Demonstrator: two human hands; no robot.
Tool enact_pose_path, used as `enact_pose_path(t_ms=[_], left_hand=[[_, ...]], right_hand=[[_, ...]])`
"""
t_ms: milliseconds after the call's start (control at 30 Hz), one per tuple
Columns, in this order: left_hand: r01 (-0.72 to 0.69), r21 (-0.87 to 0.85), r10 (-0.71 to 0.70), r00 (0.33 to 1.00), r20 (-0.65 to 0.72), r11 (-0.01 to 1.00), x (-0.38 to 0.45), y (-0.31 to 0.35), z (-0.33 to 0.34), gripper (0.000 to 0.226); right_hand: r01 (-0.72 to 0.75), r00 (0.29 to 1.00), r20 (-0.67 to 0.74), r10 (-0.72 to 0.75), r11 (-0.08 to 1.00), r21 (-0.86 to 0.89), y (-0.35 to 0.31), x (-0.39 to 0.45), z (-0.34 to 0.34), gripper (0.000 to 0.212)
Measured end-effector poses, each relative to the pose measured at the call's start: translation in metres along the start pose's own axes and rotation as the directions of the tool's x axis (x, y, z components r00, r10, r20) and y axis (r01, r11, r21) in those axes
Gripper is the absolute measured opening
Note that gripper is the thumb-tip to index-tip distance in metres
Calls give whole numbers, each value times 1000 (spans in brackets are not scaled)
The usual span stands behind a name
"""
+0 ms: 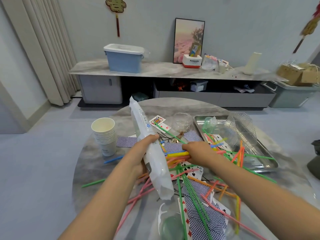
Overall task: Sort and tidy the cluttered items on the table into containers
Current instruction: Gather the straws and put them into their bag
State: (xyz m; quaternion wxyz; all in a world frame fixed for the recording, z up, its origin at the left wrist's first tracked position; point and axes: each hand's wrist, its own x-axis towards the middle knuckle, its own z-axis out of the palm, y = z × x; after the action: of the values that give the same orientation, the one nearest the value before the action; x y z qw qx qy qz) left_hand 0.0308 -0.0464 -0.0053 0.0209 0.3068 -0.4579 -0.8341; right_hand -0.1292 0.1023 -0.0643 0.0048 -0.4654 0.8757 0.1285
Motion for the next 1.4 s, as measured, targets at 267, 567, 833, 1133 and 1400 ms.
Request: enact_pose_path(t_ms=[267, 567, 833, 1133, 1400], left_hand=[[-5, 6, 5, 1000, 9, 1000, 0, -1, 0, 14], [-24, -1, 24, 999, 31, 1000, -3, -1, -1, 17], [-41, -28, 43, 998, 54, 999, -2, -2, 1, 15], [0, -8, 0, 1000, 24, 1000, 3, -10, 8, 17], [-1, 13, 1, 1000, 15, 1000, -1, -13, 10, 17]], right_hand=[[-100, 995, -25, 100, 995, 2, 11, -23, 3, 19], [-368, 908, -11, 418, 811, 454, 17, -18, 1, 17], [-449, 830, 60, 555, 599, 663, 27, -25, -8, 12], [-350, 753, 29, 657, 363, 864, 30, -48, -31, 16], [-408, 803, 105, 587, 411, 815, 28, -78, -31, 27]])
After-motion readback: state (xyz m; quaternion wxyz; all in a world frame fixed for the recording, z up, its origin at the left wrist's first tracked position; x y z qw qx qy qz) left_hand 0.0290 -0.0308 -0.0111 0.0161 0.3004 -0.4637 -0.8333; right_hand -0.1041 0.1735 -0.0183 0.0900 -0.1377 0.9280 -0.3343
